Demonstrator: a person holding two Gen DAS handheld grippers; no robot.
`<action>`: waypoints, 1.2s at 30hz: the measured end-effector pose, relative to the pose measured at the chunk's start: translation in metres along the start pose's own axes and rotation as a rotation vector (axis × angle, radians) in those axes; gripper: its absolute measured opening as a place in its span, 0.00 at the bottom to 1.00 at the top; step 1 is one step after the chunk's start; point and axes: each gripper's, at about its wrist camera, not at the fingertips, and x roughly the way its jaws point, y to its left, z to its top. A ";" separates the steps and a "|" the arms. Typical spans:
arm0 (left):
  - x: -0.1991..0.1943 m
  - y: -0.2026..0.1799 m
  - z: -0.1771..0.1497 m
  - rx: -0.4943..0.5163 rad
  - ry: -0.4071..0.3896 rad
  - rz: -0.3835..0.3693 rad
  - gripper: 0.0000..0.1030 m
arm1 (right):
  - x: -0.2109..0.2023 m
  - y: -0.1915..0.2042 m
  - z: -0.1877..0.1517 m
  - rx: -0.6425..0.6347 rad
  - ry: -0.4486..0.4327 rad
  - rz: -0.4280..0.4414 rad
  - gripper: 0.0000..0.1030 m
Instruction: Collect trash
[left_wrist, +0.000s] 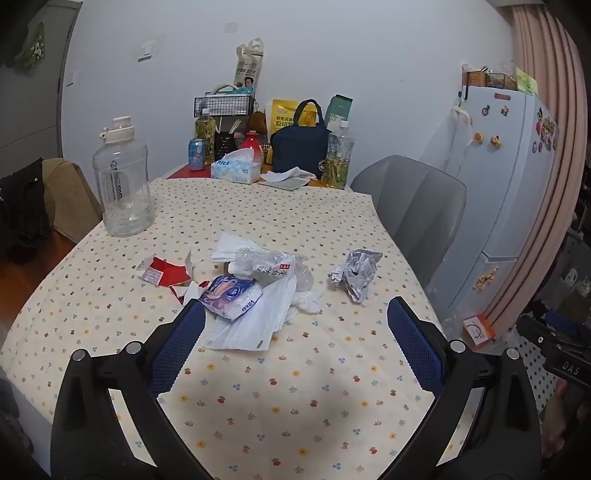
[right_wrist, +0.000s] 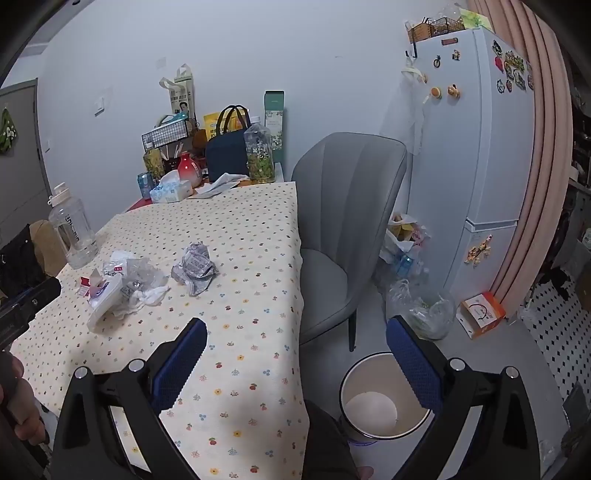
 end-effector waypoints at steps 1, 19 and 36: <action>0.000 0.000 0.000 -0.001 -0.006 -0.004 0.95 | 0.000 0.000 0.000 -0.001 0.002 0.001 0.93; 0.006 -0.006 0.002 0.034 0.010 -0.036 0.95 | -0.001 0.000 0.001 -0.004 -0.013 -0.045 0.93; 0.007 -0.008 0.000 0.037 0.007 -0.039 0.95 | 0.003 -0.004 0.000 0.006 -0.012 -0.065 0.93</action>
